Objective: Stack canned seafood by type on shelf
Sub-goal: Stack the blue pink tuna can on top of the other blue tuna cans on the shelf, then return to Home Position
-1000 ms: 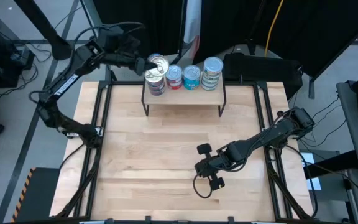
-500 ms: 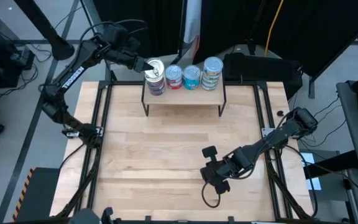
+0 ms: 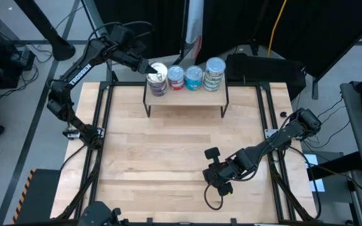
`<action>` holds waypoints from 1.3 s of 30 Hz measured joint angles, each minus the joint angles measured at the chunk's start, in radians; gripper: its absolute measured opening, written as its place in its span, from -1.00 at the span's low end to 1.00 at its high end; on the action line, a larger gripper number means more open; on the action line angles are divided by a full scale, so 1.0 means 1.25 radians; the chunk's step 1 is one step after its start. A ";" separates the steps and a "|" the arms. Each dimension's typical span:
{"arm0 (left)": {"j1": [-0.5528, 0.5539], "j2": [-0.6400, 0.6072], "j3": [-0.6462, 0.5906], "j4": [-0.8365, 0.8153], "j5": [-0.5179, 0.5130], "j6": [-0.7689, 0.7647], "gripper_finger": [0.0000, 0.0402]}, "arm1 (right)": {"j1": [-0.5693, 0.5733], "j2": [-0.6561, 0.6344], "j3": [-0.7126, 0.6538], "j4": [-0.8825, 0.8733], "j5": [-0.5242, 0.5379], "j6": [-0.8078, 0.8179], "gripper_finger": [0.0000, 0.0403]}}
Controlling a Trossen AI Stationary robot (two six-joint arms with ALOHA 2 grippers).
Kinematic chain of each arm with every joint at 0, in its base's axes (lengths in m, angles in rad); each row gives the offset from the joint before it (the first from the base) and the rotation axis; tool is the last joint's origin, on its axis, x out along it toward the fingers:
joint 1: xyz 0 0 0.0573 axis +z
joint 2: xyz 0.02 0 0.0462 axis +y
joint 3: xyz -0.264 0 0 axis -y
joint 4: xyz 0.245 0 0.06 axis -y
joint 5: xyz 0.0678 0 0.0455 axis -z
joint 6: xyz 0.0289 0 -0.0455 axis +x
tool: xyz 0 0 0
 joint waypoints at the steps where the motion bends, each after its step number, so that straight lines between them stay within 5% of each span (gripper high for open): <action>1: 0.000 0.000 0.000 -0.007 0.002 0.003 -0.04 | 0.000 0.000 0.000 -0.003 0.000 0.000 -1.00; 9: 0.000 -0.001 0.000 -0.014 -0.013 0.000 -0.03 | 0.000 0.000 0.000 -0.003 0.000 0.000 -1.00; 20: 0.000 -0.003 0.001 -0.016 -0.149 0.006 0.39 | 0.000 0.000 0.000 -0.003 0.000 0.000 -1.00; 26: -0.001 -0.028 0.001 -0.016 -0.235 0.076 0.44 | 0.000 0.000 0.000 -0.003 0.000 0.000 -1.00; 39: -0.047 -0.267 0.000 -0.013 -0.266 0.156 0.44 | 0.001 -0.088 0.000 -0.014 0.139 -0.033 -1.00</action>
